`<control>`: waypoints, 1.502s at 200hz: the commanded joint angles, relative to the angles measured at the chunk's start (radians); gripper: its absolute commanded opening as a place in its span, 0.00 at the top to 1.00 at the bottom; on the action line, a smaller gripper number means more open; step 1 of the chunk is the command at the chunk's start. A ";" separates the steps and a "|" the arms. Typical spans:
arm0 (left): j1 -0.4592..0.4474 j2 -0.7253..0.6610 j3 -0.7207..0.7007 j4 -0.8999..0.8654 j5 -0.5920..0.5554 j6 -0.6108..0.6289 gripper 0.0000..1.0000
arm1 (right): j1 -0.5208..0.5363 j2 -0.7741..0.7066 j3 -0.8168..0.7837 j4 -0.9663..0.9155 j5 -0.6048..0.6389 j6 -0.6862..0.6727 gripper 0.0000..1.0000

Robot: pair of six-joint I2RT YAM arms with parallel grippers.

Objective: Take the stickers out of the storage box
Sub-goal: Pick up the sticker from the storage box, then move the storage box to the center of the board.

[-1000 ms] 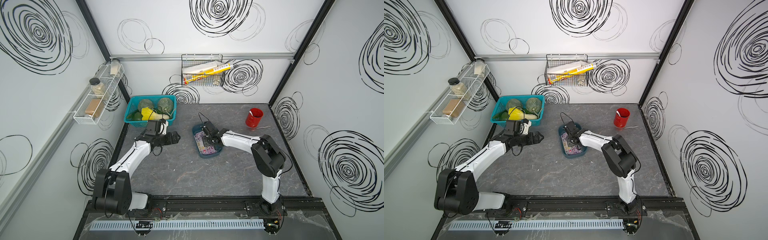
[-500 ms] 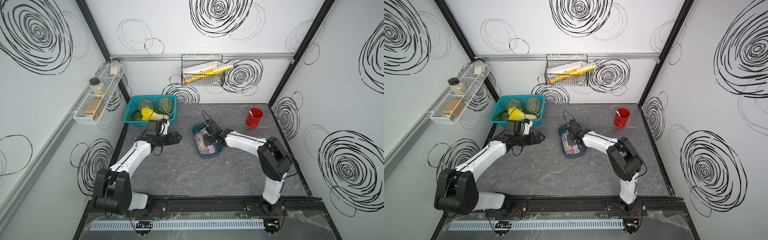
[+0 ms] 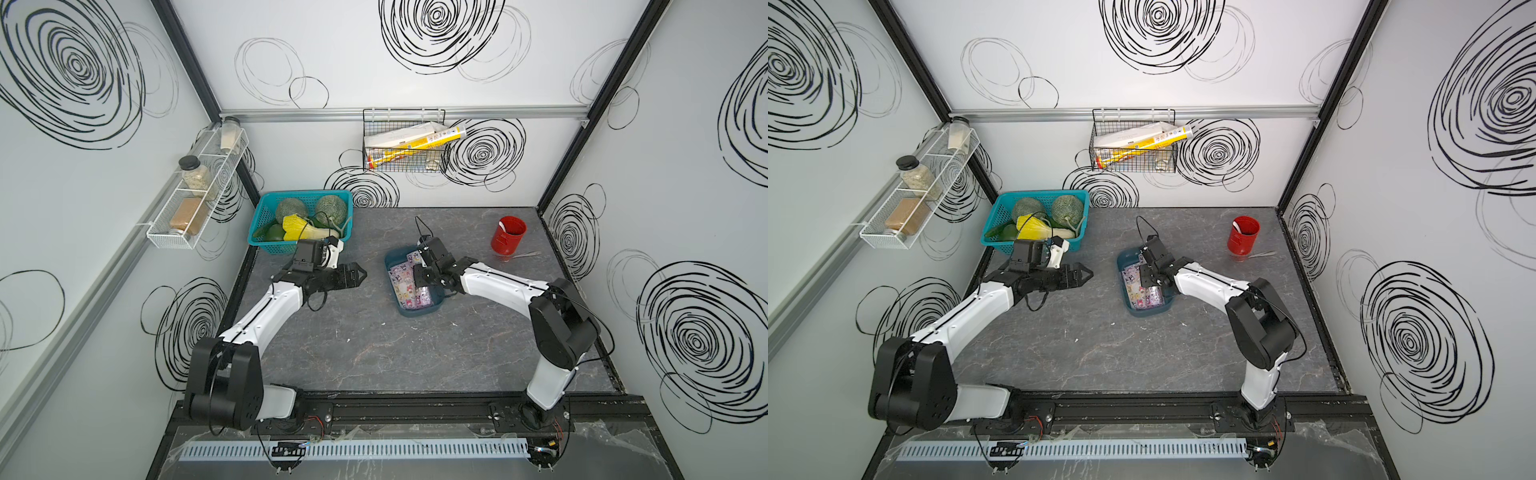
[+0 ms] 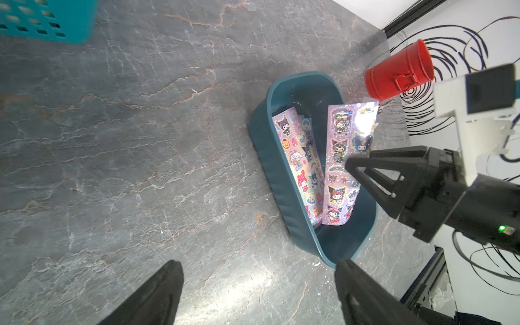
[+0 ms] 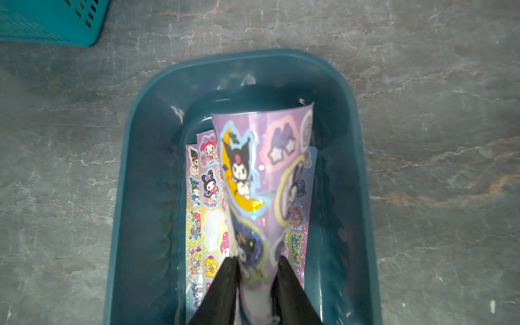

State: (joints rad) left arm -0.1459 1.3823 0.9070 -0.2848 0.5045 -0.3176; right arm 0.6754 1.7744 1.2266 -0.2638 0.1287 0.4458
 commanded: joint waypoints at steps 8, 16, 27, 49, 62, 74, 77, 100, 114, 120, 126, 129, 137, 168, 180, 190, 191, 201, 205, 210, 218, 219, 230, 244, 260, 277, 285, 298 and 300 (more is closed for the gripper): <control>-0.030 -0.019 -0.009 0.067 0.068 0.015 0.12 | -0.021 -0.064 0.007 0.005 -0.065 -0.001 0.72; -0.036 -0.024 -0.010 0.086 0.089 0.013 0.13 | -0.026 -0.075 0.011 0.002 -0.086 -0.004 0.72; -0.044 -0.027 -0.008 0.111 0.121 0.007 0.14 | -0.033 -0.085 0.022 -0.006 -0.121 -0.010 0.72; -0.076 -0.037 -0.007 0.167 0.156 -0.023 0.15 | -0.039 -0.110 0.041 -0.026 -0.155 -0.021 0.72; -0.103 -0.034 -0.004 0.198 0.174 -0.045 0.15 | -0.044 -0.130 0.043 -0.029 -0.165 -0.022 0.72; -0.134 -0.018 0.010 0.208 0.187 -0.052 0.16 | -0.052 -0.146 0.044 -0.029 -0.189 -0.022 0.72; -0.142 -0.014 0.016 0.211 0.190 -0.053 0.16 | -0.054 -0.150 0.044 -0.028 -0.197 -0.022 0.72; -0.183 0.022 0.046 0.232 0.207 -0.058 0.17 | -0.069 -0.167 0.053 -0.034 -0.273 -0.027 0.71; -0.190 0.046 0.059 0.249 0.226 -0.073 0.22 | -0.074 -0.181 0.048 -0.031 -0.294 -0.024 0.72; -0.190 0.055 0.062 0.259 0.234 -0.083 0.24 | -0.078 -0.188 0.046 -0.027 -0.306 -0.024 0.71; -0.193 0.063 0.065 0.269 0.237 -0.089 0.24 | -0.082 -0.196 0.041 -0.021 -0.319 -0.021 0.71; -0.194 0.066 0.067 0.275 0.238 -0.094 0.24 | -0.085 -0.199 0.039 -0.017 -0.328 -0.018 0.72; -0.200 0.072 0.075 0.284 0.238 -0.095 0.24 | -0.090 -0.208 0.034 -0.009 -0.351 -0.018 0.72; -0.221 0.103 0.116 0.295 0.261 -0.089 0.24 | -0.112 -0.231 0.025 0.000 -0.425 -0.013 0.72; -0.221 0.115 0.121 0.317 0.281 -0.101 0.25 | -0.121 -0.241 0.020 0.008 -0.454 -0.008 0.72; -0.222 0.123 0.122 0.339 0.298 -0.113 0.26 | -0.129 -0.250 0.011 0.025 -0.486 -0.001 0.72; -0.222 0.124 0.121 0.342 0.300 -0.114 0.27 | -0.129 -0.251 0.010 0.026 -0.490 0.000 0.72; -0.225 0.131 0.121 0.365 0.317 -0.130 0.29 | -0.135 -0.256 0.006 0.036 -0.522 0.003 0.72; -0.224 0.134 0.121 0.373 0.323 -0.134 0.29 | -0.138 -0.257 0.005 0.040 -0.531 0.005 0.72; -0.227 0.137 0.121 0.386 0.329 -0.141 0.29 | -0.138 -0.259 0.004 0.042 -0.541 0.006 0.72; -0.230 0.142 0.123 0.396 0.335 -0.150 0.31 | -0.141 -0.262 0.000 0.049 -0.552 0.011 0.71; -0.230 0.142 0.124 0.398 0.336 -0.151 0.32 | -0.142 -0.262 -0.001 0.051 -0.554 0.011 0.72; -0.235 0.149 0.130 0.406 0.351 -0.154 0.33 | -0.147 -0.267 -0.007 0.061 -0.569 0.017 0.71; -0.241 0.153 0.139 0.411 0.351 -0.161 0.33 | -0.151 -0.270 -0.011 0.073 -0.589 0.023 0.72; -0.244 0.158 0.141 0.435 0.360 -0.181 0.34 | -0.155 -0.268 -0.018 0.088 -0.611 0.031 0.71; -0.247 0.166 0.146 0.454 0.367 -0.195 0.36 | -0.157 -0.268 -0.024 0.102 -0.631 0.036 0.72; -0.248 0.170 0.151 0.458 0.367 -0.197 0.37 | -0.158 -0.269 -0.026 0.109 -0.643 0.037 0.72; -0.250 0.175 0.158 0.456 0.367 -0.194 0.37 | -0.161 -0.273 -0.029 0.116 -0.653 0.037 0.71; -0.250 0.176 0.159 0.455 0.367 -0.193 0.37 | -0.161 -0.274 -0.030 0.116 -0.653 0.036 0.71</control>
State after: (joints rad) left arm -0.3904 1.5436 1.0271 0.1047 0.8429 -0.4984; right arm 0.5217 1.5337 1.2079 -0.1928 -0.4751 0.4717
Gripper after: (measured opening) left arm 0.633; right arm 0.284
